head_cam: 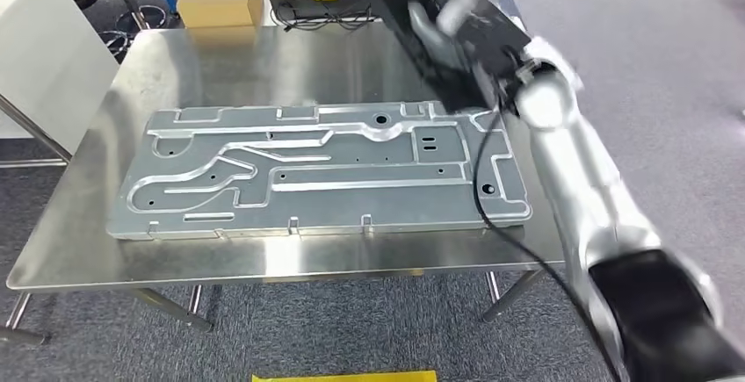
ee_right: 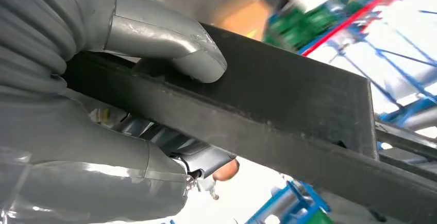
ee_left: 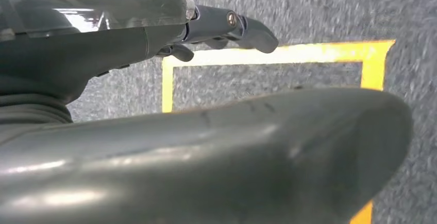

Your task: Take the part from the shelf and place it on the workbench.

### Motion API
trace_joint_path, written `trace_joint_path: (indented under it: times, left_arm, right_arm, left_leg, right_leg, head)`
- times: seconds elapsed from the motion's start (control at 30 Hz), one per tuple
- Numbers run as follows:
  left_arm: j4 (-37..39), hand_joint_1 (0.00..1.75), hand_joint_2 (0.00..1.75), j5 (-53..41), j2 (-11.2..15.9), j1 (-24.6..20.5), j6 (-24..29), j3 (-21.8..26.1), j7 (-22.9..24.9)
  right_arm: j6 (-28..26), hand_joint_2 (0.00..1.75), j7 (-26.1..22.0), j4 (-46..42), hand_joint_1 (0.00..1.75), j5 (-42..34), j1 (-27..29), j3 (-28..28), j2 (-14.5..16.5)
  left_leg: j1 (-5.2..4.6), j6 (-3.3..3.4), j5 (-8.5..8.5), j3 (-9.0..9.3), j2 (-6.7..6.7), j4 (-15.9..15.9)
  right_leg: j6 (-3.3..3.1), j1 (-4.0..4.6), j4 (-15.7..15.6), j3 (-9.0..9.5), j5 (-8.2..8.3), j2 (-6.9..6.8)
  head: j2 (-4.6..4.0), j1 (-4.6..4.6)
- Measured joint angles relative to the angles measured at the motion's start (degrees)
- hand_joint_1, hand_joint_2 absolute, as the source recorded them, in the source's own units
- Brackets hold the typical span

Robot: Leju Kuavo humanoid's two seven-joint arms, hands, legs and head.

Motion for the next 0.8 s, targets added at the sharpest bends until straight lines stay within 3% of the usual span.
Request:
trace_joint_path:
  times: [0.07, 0.1, 0.17, 0.23, 0.27, 0.3, 0.37, 0.4, 0.43, 0.53, 0.57, 0.63, 0.7, 0.73, 0.77, 0.8]
  left_arm:
    - [0.0, 0.00, 0.00, -0.4, 0.0, 0.0, 0.2, -0.2, 0.2]
    - [0.0, 0.00, 0.00, -0.6, 0.0, -0.1, 0.3, -0.3, 0.3]
    - [0.0, 0.00, 0.00, -1.1, 0.0, -0.2, 0.3, -0.5, 0.8]
    - [0.0, 0.00, 0.00, -1.7, 0.0, -0.2, 0.3, -0.8, 1.3]
    - [0.0, 0.00, 0.00, -2.0, 0.0, -0.2, 0.2, -1.0, 1.5]
    - [0.0, 0.00, 0.00, -2.1, 0.0, -0.3, 0.2, -1.2, 1.5]
    - [0.0, 0.00, 0.00, -2.2, 0.0, -0.4, 0.2, -1.4, 1.6]
    - [0.0, 0.00, 0.00, -2.2, 0.1, -0.5, 0.2, -1.5, 1.6]
    - [0.0, 0.00, 0.00, -2.2, 0.1, -0.6, 0.2, -1.6, 1.7]
    - [0.0, 0.00, 0.00, -2.2, 0.1, -0.7, 0.2, -1.7, 1.7]
    - [0.0, 0.00, 0.00, -2.2, 0.1, -0.6, 0.2, -1.8, 1.7]
    - [0.0, 0.00, 0.00, -2.2, 0.1, -0.7, 0.2, -1.8, 1.6]
    - [0.0, 0.00, 0.87, -1.8, 0.1, -0.7, 0.3, -1.8, 1.5]
    - [0.0, 0.00, 1.31, -1.7, 0.1, -0.6, 0.3, -1.8, 1.5]
    - [0.0, 0.00, 1.75, -1.6, 0.1, -0.5, 0.5, -1.8, 1.4]
    - [0.0, 0.00, 1.75, -1.5, 0.1, -0.4, 0.7, -1.7, 1.4]
  right_arm:
    - [-2.9, 1.75, 0.3, 3.6, 1.75, 4.3, -4.0, 4.3, 0.9]
    - [-4.0, 1.75, 0.4, 5.0, 1.75, 5.8, -5.4, 6.1, 1.3]
    - [-6.1, 1.75, 0.7, 7.4, 1.75, 8.9, -7.1, 9.3, 1.9]
    - [-8.8, 1.75, 1.4, 10.0, 1.75, 14.3, -7.8, 12.4, 2.6]
    - [-10.3, 1.75, 1.9, 11.7, 1.75, 17.5, -7.9, 14.3, 3.2]
    - [-11.7, 1.75, 2.3, 13.7, 1.75, 20.5, -7.8, 16.1, 4.0]
    - [-14.6, 1.75, 2.6, 18.4, 1.75, 25.3, -7.2, 19.9, 5.6]
    - [-15.9, 1.75, 2.7, 20.5, 1.75, 26.6, -6.7, 21.4, 6.4]
    - [-16.9, 1.75, 2.6, 22.4, 1.75, 27.4, -6.3, 22.6, 7.0]
    - [-17.8, 1.75, 2.5, 26.3, 1.75, 27.9, -5.6, 24.5, 8.1]
    - [-17.9, 1.75, 2.4, 27.1, 1.75, 27.9, -5.6, 24.9, 8.3]
    - [-18.0, 1.75, 2.3, 28.5, 1.75, 28.0, -5.9, 25.4, 8.6]
    - [-18.0, 0.87, 2.0, 29.8, 0.87, 28.3, -5.7, 26.0, 8.7]
    - [-18.1, 0.44, 2.0, 30.6, 0.44, 28.6, -5.1, 26.4, 8.9]
    - [-18.3, 0.00, 2.0, 31.4, 0.00, 28.8, -4.5, 26.8, 9.1]
    - [-18.7, 0.00, 2.1, 32.2, 0.00, 29.0, -3.9, 27.2, 9.4]
  left_leg:
    - [0.19, -0.65, -0.84, -0.46, -0.06, 1.1]
    - [0.25, -0.91, -1.97, -1.45, -0.04, 3.2]
    - [0.36, -1.28, -4.92, -5.04, 0.00, 10.3]
    - [0.44, -1.36, -5.83, -8.22, 0.01, 15.7]
    - [0.45, -1.28, -4.69, -8.48, 0.01, 15.5]
    - [0.45, -1.12, -2.63, -7.68, 0.01, 13.0]
    - [0.30, -0.57, 1.57, -4.53, 0.01, 5.2]
    - [0.16, -0.28, 2.56, -3.27, 0.00, 2.2]
    - [0.00, -0.04, 2.83, -2.62, -0.04, 0.5]
    - [0.07, 0.57, 2.72, -2.36, -0.18, -0.4]
    - [0.25, 0.86, 2.84, -2.18, -0.18, -0.7]
    - [0.51, 1.35, 3.02, -1.82, -0.13, -1.3]
    - [0.51, 1.59, 2.98, -1.74, -0.13, -1.3]
    - [0.51, 1.63, 2.92, -1.69, -0.15, -1.3]
    - [0.51, 1.64, 2.86, -1.63, -0.21, -1.2]
    - [0.50, 1.61, 2.77, -1.58, -0.29, -1.1]
  right_leg:
    - [-0.78, -0.04, -0.5, 0.36, 0.13, -0.24]
    - [-1.09, -0.09, -0.7, 0.56, 0.15, -0.36]
    - [-1.54, 0.07, -0.8, 0.81, 0.00, -0.54]
    - [-1.82, 0.29, -0.8, 1.05, -0.22, -0.53]
    - [-1.90, 0.37, -0.7, 1.25, -0.35, -0.43]
    - [-1.90, 0.43, -0.7, 1.52, -0.49, -0.27]
    - [-1.71, 0.59, -0.7, 1.96, -0.81, 0.04]
    - [-1.48, 0.66, -0.7, 1.97, -0.90, 0.14]
    - [-1.22, 0.70, -0.7, 1.88, -0.92, 0.15]
    - [-0.25, 0.73, -0.8, 1.72, -0.99, 0.04]
    - [0.03, 0.77, -0.2, 1.48, -1.52, 0.01]
    - [0.45, 0.75, 4.4, -0.70, -4.13, -0.01]
    - [0.71, 0.71, 11.8, -4.54, -7.10, -0.01]
    - [0.80, 0.65, 14.2, -5.92, -7.53, -0.02]
    - [0.82, 0.58, 14.8, -6.44, -6.96, -0.03]
    - [0.75, 0.52, 13.0, -5.85, -5.36, -0.04]
  head:
    - [0.00, -0.01]
    - [0.00, -0.01]
    - [0.00, -0.01]
    - [0.00, -0.01]
    - [0.00, -0.01]
    - [0.00, -0.01]
    - [0.00, -0.01]
    - [0.00, -0.01]
    - [0.00, -0.01]
    - [0.00, -0.01]
    - [0.00, 0.00]
    - [0.00, 0.00]
    - [0.00, -0.01]
    - [0.00, -0.01]
    - [0.00, -0.01]
    - [0.00, 0.00]
